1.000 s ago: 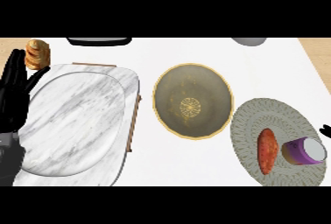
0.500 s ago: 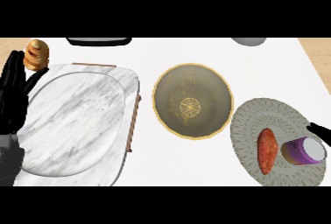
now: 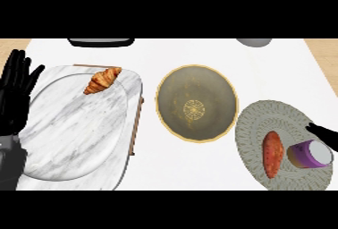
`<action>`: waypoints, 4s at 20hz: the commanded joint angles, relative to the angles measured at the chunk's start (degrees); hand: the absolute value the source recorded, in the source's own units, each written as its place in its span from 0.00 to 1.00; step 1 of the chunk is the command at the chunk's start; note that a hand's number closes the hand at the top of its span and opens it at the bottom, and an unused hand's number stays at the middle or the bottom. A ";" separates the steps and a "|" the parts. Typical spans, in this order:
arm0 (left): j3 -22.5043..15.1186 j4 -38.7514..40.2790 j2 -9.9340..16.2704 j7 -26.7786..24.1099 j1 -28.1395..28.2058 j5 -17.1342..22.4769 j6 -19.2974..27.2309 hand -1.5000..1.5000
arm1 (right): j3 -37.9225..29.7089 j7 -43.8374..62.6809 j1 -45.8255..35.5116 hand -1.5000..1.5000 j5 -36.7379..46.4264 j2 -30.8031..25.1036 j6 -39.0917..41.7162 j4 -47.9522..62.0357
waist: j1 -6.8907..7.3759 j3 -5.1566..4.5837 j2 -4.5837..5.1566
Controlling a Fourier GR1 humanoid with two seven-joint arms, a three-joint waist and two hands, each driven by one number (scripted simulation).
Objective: Pick the can from the placemat and place it in the bowl
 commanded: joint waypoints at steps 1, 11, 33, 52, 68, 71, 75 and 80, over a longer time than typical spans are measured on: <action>-1.42 -1.05 -3.20 0.45 -0.25 -2.31 2.10 0.50 | 0.96 -2.35 -0.29 0.00 4.97 3.08 -0.91 2.94 | -0.06 0.00 0.00; 0.18 -6.24 -3.42 3.82 2.23 -2.92 0.04 0.50 | 0.66 -0.47 -5.38 0.00 11.21 8.73 1.66 8.06 | 0.14 0.00 -0.03; 2.73 0.28 -3.39 -0.23 -0.62 -3.41 -4.44 0.50 | -1.34 -16.66 -22.61 1.00 20.48 7.96 -8.33 30.47 | 1.92 0.08 0.48; -2.85 0.55 -6.34 0.99 -7.51 -4.81 -4.85 0.50 | -2.13 -53.23 -52.81 1.00 15.71 -6.44 -5.99 50.41 | 10.22 0.52 3.53; -1.21 1.91 -5.50 1.67 -7.93 -5.08 -3.66 0.50 | 1.82 -61.00 -69.97 1.00 -1.42 -4.56 12.25 61.44 | 7.59 0.07 1.85; -1.57 1.81 -6.47 0.66 -6.59 -5.47 -3.12 0.50 | 5.04 -58.95 -72.57 1.00 -2.65 -3.92 15.56 62.22 | 6.82 -0.05 1.57; -0.43 2.53 -5.26 1.44 -6.95 -5.45 -2.95 0.50 | 8.83 -55.83 -77.56 1.00 -5.29 -1.35 19.04 61.11 | 5.89 -0.14 1.07; -0.03 2.44 -5.64 0.59 -5.13 -5.14 -3.05 0.50 | 15.15 -53.42 -79.45 1.00 -6.00 3.15 18.76 59.94 | 4.17 -0.13 0.63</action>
